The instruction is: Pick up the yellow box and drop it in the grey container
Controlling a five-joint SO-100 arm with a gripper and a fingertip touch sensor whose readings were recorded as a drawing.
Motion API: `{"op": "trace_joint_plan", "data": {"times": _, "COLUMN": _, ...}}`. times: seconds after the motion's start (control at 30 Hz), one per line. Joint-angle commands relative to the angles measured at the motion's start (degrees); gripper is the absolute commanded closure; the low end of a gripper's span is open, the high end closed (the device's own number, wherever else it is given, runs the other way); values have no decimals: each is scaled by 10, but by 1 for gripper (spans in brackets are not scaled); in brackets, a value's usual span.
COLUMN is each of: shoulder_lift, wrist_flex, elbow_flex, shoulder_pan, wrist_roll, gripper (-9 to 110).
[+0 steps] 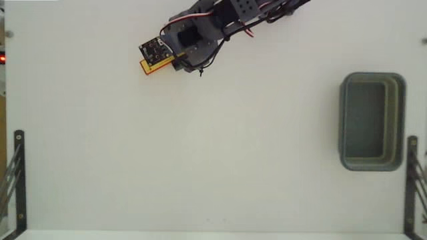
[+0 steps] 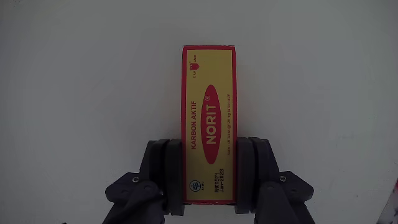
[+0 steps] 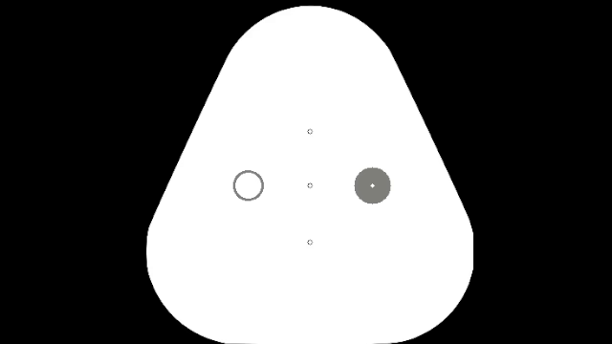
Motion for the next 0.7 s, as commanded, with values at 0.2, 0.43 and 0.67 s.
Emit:
{"op": "trace_joint_plan", "data": {"times": 0.2, "shoulder_lift": 12, "wrist_flex": -8, "elbow_flex": 2, "shoulder_pan": 5, "wrist_roll": 3, "gripper": 63}}
{"op": "trace_joint_plan", "data": {"times": 0.43, "shoulder_lift": 12, "wrist_flex": -8, "elbow_flex": 2, "shoulder_pan": 5, "wrist_roll": 3, "gripper": 65}}
{"op": "trace_joint_plan", "data": {"times": 0.67, "shoulder_lift": 12, "wrist_flex": -8, "elbow_flex": 2, "shoulder_pan": 5, "wrist_roll": 3, "gripper": 65}}
